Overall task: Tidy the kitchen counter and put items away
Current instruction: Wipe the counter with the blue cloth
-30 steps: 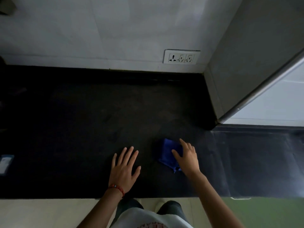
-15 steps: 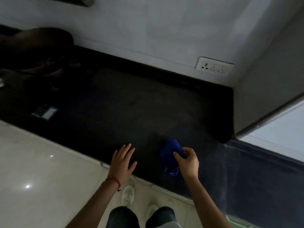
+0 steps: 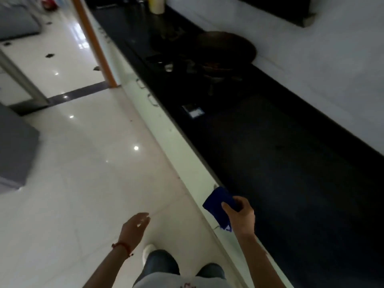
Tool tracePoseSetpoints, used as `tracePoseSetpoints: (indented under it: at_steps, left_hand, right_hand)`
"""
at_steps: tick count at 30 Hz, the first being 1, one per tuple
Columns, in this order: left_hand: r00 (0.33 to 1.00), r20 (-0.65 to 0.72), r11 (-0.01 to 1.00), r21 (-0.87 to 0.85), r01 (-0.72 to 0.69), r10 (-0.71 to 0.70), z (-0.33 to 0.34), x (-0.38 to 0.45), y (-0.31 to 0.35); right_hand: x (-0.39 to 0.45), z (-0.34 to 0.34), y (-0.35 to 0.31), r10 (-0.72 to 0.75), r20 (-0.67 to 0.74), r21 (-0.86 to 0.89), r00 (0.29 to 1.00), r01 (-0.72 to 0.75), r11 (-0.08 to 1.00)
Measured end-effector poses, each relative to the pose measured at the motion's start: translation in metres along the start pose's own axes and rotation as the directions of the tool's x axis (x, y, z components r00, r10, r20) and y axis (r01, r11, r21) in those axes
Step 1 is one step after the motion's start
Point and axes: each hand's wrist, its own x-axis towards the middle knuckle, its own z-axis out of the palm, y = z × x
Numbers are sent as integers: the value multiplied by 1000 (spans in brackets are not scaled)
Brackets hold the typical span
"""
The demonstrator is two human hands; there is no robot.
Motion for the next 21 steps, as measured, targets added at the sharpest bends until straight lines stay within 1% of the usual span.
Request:
tracePoseSetpoints:
  at_steps: [2,3,5,8,11,13,16,21]
  left_hand:
    - [996,-24,997,4,83,-83,-28,-1,-38]
    - [988,-46,987,-58,147,-149,-43,-2,-56]
    - [956,-86,939,-230,255,-281,-69,-2,-94]
    - [922,-103,872,-377,312,-374,-103,3,-141]
    - [883,-106,797,-489,355,-458,-133,11,-164]
    - [874,-99,773,-522,361,-475,-151,24,-170]
    - [881,-104,762,-556,333,-461,-177,55,-167]
    - [912,-109,765,-588,261,-396,-233,134,-141]
  right_hand:
    - [0,38,-12,-25,58,-78,998,30,997]
    - [-1,58,-17,-41,75,-114,996,49,992]
    - [-1,99,-28,-65,106,-166,992,83,983]
    - [2,156,-44,-60,172,-229,983,100,968]
    - [6,201,-59,-49,210,-261,977,104,960]
    - [10,226,-70,-28,233,-256,972,89,963]
    - [23,258,-85,-2,257,-291,966,80,953]
    - [64,311,-113,20,246,-350,969,70,934]
